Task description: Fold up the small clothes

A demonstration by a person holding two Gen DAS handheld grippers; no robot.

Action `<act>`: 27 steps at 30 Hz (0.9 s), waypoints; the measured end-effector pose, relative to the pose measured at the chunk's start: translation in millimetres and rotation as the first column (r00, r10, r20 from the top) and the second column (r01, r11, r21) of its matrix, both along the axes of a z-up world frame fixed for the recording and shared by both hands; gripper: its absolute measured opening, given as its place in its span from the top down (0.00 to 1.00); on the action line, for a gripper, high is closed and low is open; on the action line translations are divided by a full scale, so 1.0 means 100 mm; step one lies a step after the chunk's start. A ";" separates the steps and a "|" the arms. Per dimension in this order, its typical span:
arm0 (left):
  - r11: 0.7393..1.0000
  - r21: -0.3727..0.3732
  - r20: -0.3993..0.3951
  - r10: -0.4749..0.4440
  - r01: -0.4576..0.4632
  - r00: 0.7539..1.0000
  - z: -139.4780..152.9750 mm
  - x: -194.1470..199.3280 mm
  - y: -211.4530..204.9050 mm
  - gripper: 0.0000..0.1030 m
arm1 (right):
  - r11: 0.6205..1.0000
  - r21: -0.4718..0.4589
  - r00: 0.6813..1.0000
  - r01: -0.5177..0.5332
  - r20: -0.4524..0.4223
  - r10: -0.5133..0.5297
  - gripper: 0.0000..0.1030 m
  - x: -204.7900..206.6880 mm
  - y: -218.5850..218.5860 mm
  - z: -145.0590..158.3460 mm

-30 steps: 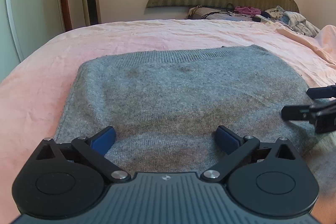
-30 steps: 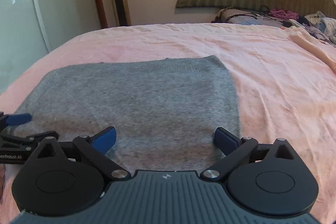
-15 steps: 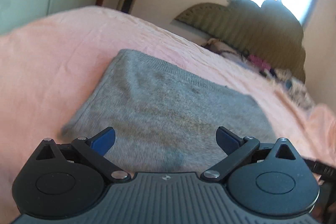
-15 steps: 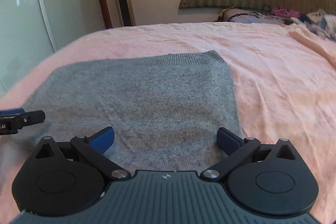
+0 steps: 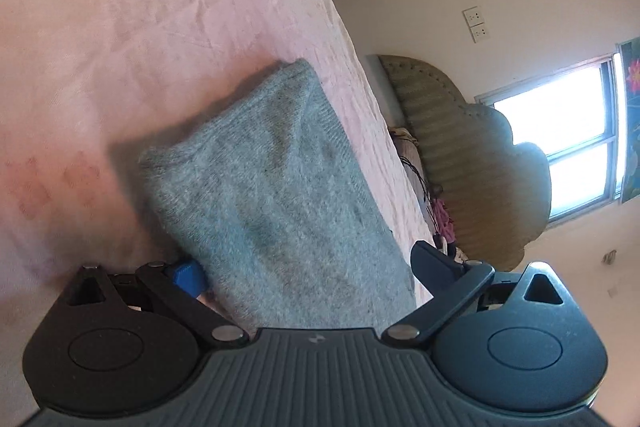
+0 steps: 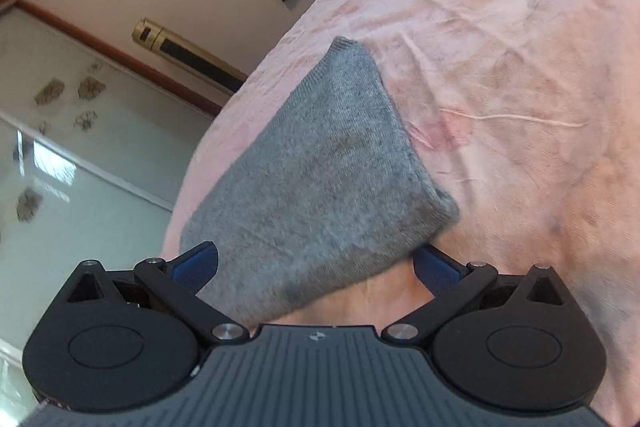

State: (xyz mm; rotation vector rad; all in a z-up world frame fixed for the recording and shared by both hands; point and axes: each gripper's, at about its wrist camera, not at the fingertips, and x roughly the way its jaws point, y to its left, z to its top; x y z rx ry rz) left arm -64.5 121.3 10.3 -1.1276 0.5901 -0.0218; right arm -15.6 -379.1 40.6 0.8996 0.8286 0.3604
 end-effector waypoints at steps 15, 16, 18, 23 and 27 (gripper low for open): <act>0.995 0.068 -0.072 -0.064 0.069 0.995 0.09 0.05 0.05 0.96 | 0.995 0.085 0.999 -0.054 0.003 0.054 0.87 0.30 0.11 -0.06; 0.995 0.055 -0.050 -0.076 0.078 0.996 0.16 0.00 0.08 0.96 | 0.994 0.088 0.997 -0.071 0.024 0.069 0.87 0.28 0.10 0.02; 0.995 0.054 -0.015 -0.084 0.085 0.996 0.26 -0.13 0.14 0.96 | 0.991 0.083 0.993 -0.103 0.064 0.098 0.87 0.20 0.05 0.17; 0.996 0.078 -0.086 -0.040 0.047 0.996 0.08 -0.37 0.39 0.96 | 0.988 0.073 0.990 -0.137 0.026 0.135 0.87 -0.12 -0.13 0.18; 0.999 -0.029 -0.154 0.008 -0.013 0.988 -0.17 -0.46 0.49 0.92 | 0.994 0.073 0.992 -0.078 -0.091 0.085 0.82 -0.27 -0.28 -0.13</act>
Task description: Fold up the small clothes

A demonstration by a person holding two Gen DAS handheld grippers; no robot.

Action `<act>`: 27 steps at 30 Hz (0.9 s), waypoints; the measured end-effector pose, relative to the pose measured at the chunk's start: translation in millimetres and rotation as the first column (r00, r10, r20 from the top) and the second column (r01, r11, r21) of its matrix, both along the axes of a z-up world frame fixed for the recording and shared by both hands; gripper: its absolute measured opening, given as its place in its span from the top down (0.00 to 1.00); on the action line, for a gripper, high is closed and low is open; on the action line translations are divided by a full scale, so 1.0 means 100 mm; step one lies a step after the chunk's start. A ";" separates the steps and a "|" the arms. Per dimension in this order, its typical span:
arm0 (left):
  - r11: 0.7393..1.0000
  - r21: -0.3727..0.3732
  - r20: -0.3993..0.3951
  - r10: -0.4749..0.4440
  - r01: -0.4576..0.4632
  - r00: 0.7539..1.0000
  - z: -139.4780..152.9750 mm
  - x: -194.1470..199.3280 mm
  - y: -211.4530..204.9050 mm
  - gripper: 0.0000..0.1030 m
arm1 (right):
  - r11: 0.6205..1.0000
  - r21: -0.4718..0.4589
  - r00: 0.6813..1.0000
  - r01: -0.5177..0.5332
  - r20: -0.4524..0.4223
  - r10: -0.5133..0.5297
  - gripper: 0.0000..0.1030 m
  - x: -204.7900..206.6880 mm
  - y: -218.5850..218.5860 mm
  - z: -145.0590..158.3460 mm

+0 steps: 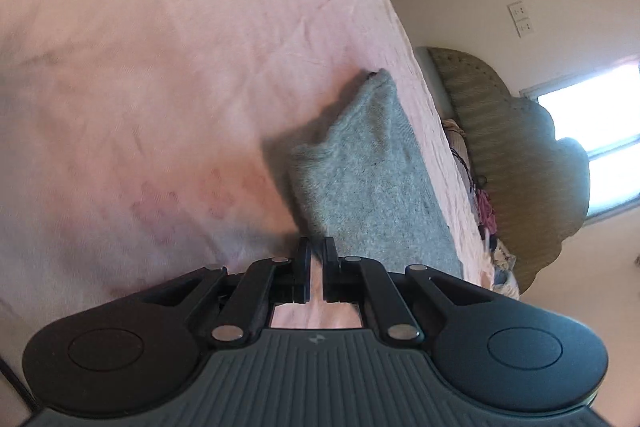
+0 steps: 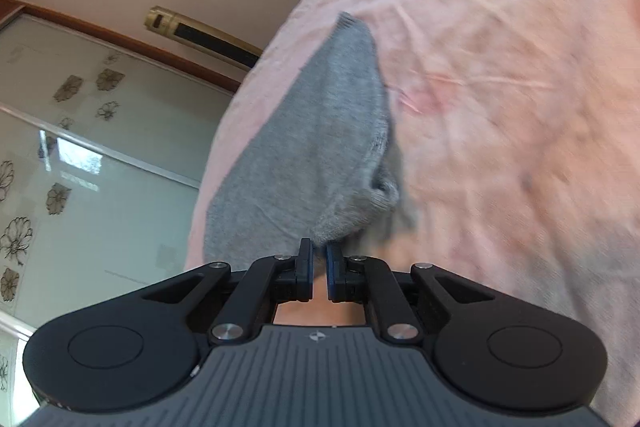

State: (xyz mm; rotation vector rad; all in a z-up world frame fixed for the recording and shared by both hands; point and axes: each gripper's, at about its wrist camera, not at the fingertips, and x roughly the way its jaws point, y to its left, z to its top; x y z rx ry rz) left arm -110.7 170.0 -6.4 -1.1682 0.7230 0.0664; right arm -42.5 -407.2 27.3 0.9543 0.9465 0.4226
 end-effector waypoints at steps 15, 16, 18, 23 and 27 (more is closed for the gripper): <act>0.981 0.185 0.154 0.028 -0.057 0.988 0.15 0.56 -0.35 0.34 | 0.995 0.071 0.994 0.064 0.083 -0.069 0.28 0.45 0.36 -0.02; 0.975 0.215 0.152 0.020 -0.053 0.988 0.15 0.59 -0.38 0.39 | 0.995 0.070 0.993 0.066 0.089 -0.072 0.31 0.51 0.40 -0.04; 0.974 0.225 0.091 0.002 -0.023 0.996 0.08 0.65 -0.39 0.90 | 0.997 0.057 0.996 0.042 0.083 -0.046 0.48 0.62 0.49 -0.09; 0.982 0.184 0.148 0.003 -0.030 0.989 0.19 0.45 -0.34 0.92 | 0.996 0.078 0.998 0.038 0.044 -0.041 0.89 0.64 0.48 -0.26; 0.980 0.201 0.202 -0.040 -0.002 0.979 0.45 0.19 -0.34 0.92 | 0.997 0.081 0.997 -0.011 0.081 0.004 0.89 0.46 0.44 -0.09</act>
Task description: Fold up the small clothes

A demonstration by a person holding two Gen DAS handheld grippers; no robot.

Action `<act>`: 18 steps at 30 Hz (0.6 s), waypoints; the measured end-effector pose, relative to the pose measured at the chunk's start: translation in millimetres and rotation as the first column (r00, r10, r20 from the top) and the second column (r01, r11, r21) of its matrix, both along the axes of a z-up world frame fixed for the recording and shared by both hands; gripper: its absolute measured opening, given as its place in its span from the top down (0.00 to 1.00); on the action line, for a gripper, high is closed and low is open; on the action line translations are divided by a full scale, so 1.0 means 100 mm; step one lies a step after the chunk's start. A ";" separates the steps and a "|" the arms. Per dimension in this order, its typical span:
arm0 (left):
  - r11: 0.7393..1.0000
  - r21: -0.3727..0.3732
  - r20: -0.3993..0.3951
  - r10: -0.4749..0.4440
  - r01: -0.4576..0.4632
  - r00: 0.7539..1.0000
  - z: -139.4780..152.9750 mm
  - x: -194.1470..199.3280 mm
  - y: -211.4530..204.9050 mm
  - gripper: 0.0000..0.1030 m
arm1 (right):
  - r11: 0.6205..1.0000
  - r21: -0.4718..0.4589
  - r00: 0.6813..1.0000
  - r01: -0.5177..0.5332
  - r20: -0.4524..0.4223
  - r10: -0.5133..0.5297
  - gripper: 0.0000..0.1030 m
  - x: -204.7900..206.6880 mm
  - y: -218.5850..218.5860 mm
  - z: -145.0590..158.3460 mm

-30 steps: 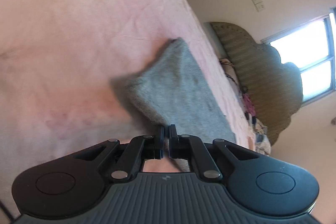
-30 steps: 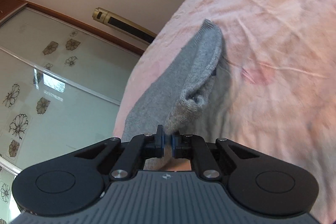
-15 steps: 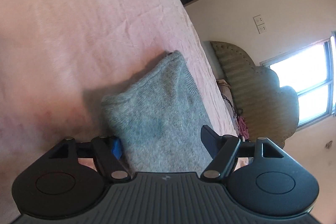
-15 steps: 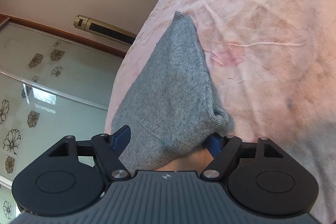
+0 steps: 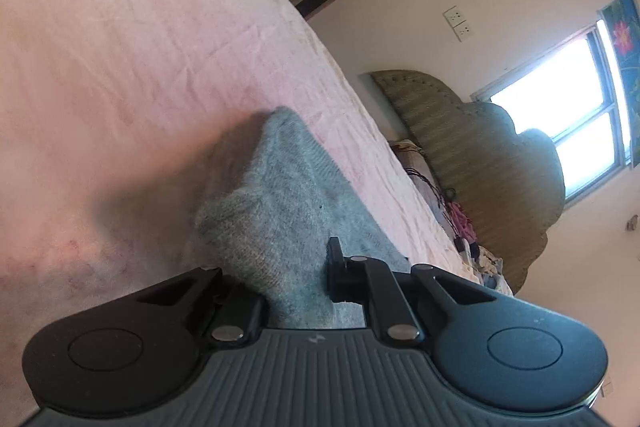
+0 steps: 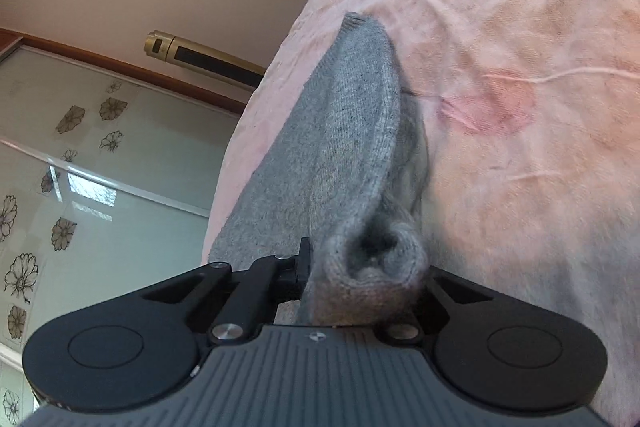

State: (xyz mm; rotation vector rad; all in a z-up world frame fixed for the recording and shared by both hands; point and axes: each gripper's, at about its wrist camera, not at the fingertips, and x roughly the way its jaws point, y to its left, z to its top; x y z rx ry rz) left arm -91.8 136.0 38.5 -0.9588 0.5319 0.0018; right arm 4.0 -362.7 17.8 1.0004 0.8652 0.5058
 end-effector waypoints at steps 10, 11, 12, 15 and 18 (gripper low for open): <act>0.993 -0.102 -0.159 0.046 -0.063 0.986 -0.35 -0.11 0.21 0.72 | 1.000 0.028 0.998 -0.003 -0.065 0.005 0.63 -0.36 -0.32 -0.04; 0.992 -0.109 -0.153 0.043 -0.060 0.987 -0.34 -0.07 0.20 0.58 | 1.000 0.018 0.999 0.023 -0.035 -0.023 0.41 -0.37 -0.37 0.04; 0.993 -0.104 -0.140 0.037 -0.052 0.989 -0.31 -0.04 0.17 0.41 | 0.998 -0.002 0.998 0.060 -0.003 -0.060 0.33 -0.38 -0.42 0.13; 0.999 0.014 -0.145 0.039 -0.037 0.989 -0.16 0.11 -0.04 0.27 | 0.983 -0.104 0.987 0.148 0.079 -0.140 0.20 -0.33 -0.53 0.36; 0.972 0.230 -0.181 0.084 -0.040 0.980 -0.05 0.26 -0.30 0.63 | 0.982 -0.107 0.983 0.154 0.115 -0.141 0.20 -0.26 -0.57 0.46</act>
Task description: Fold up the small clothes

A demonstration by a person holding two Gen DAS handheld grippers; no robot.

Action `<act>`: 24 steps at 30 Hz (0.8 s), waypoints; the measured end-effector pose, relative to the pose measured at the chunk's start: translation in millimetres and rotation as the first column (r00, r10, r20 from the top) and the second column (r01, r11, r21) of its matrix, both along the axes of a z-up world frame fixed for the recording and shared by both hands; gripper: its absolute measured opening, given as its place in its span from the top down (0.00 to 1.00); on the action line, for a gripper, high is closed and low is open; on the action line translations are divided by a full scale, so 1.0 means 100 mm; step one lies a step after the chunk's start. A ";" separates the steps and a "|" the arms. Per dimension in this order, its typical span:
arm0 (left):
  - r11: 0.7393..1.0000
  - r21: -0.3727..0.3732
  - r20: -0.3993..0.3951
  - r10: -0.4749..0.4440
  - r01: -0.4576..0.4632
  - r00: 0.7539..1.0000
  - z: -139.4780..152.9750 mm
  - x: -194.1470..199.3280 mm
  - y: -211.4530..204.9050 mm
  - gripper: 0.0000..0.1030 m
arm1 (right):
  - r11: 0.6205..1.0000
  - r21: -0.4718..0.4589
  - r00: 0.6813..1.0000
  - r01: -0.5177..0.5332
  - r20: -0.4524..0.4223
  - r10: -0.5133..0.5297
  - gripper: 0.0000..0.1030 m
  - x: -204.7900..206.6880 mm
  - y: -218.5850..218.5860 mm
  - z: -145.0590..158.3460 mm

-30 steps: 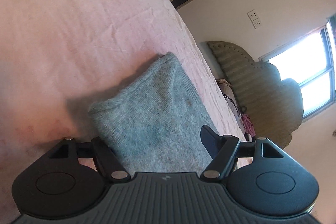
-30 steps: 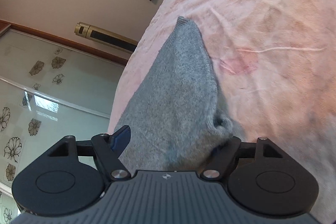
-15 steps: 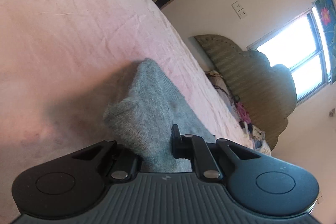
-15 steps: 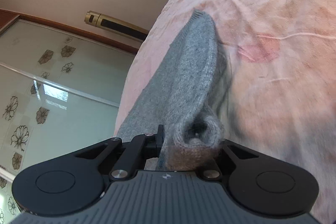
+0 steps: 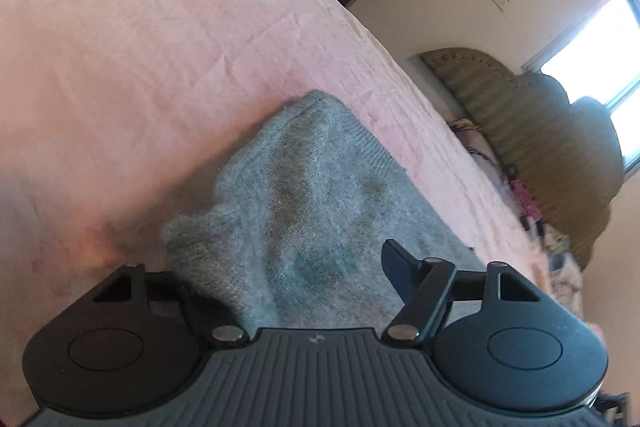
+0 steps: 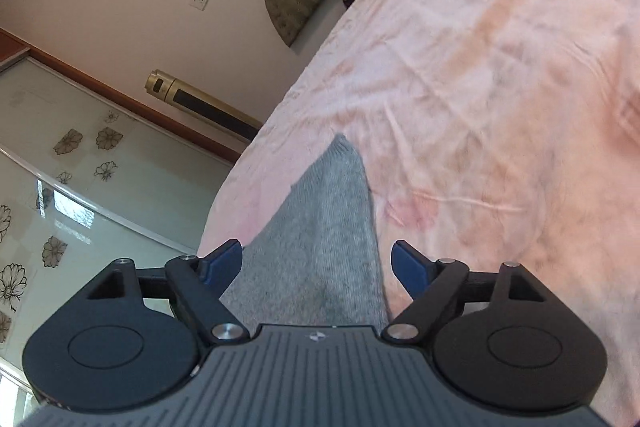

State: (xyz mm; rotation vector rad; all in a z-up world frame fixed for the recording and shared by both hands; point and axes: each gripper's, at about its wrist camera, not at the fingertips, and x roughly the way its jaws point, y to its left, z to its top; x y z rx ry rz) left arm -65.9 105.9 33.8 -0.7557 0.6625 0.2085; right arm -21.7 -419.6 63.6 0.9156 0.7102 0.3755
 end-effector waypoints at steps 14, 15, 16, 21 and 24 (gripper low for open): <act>0.514 0.602 -0.127 -0.693 0.611 0.709 0.26 0.27 -2.53 0.88 | 0.979 0.140 0.989 -0.148 0.033 0.144 0.07 0.42 0.12 0.02; 0.486 0.597 -0.166 -0.704 0.639 0.691 0.13 0.25 -2.63 0.88 | 0.973 0.165 0.987 -0.163 0.027 0.161 0.07 0.47 0.14 -0.01; 0.462 0.644 -0.157 -0.701 0.610 0.696 0.06 0.18 -2.69 0.88 | 0.968 0.185 0.985 -0.171 0.013 0.172 0.07 0.52 0.16 -0.05; 0.432 0.677 -0.148 -0.714 0.596 0.685 0.11 0.10 -2.66 0.88 | 0.956 0.208 0.974 -0.207 -0.051 0.222 0.07 0.70 0.24 -0.17; 0.461 0.657 -0.123 -0.715 0.596 0.689 0.19 0.07 -2.63 0.88 | 0.955 0.186 0.967 -0.233 -0.057 0.247 0.07 0.81 0.28 -0.16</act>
